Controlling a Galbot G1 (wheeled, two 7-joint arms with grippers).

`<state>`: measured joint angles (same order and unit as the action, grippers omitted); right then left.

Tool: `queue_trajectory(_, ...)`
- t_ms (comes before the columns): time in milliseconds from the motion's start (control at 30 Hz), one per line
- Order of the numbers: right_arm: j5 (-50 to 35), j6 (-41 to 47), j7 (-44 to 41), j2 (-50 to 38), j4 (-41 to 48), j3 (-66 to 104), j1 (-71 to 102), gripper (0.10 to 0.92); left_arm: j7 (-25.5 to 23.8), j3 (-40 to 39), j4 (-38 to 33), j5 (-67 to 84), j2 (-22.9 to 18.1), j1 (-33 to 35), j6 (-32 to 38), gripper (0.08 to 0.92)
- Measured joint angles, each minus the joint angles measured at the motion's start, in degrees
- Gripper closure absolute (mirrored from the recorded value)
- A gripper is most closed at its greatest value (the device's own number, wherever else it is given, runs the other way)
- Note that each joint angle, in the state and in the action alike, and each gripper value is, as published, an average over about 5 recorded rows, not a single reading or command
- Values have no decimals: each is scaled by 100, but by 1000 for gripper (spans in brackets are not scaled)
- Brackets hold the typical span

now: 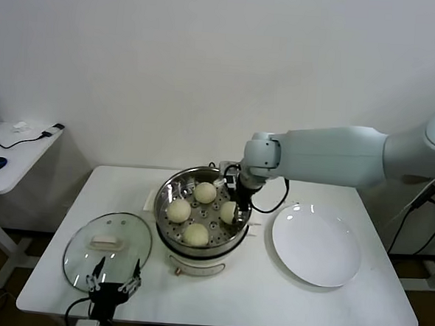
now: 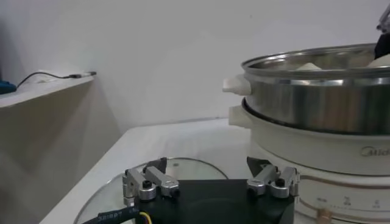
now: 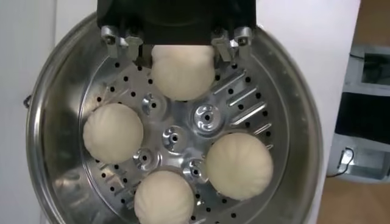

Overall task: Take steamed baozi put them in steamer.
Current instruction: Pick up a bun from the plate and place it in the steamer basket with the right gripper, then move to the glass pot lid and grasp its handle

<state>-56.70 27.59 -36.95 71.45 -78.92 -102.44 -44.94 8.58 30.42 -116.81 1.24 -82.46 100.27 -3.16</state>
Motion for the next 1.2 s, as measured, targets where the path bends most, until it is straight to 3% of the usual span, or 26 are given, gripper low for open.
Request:
queue_trajectory(233,21,-112,-18,9,126,114,145,212,6,5,-22,7,1,23,0,177)
queue_trajectory(700,-391,-641,-352,-746,12,763,-183,203,143,-42,-203,158,-7,84,-36,177)
queue_trajectory(967,-201,-780,784,-1905,-233,2079,344,203,248,-14,-331,271,29,16,127,177)
queue_trajectory(1200,182,-929,2140,-3039,-617,4058,1889,203,289,66,-309,324,164,-103,266,177)
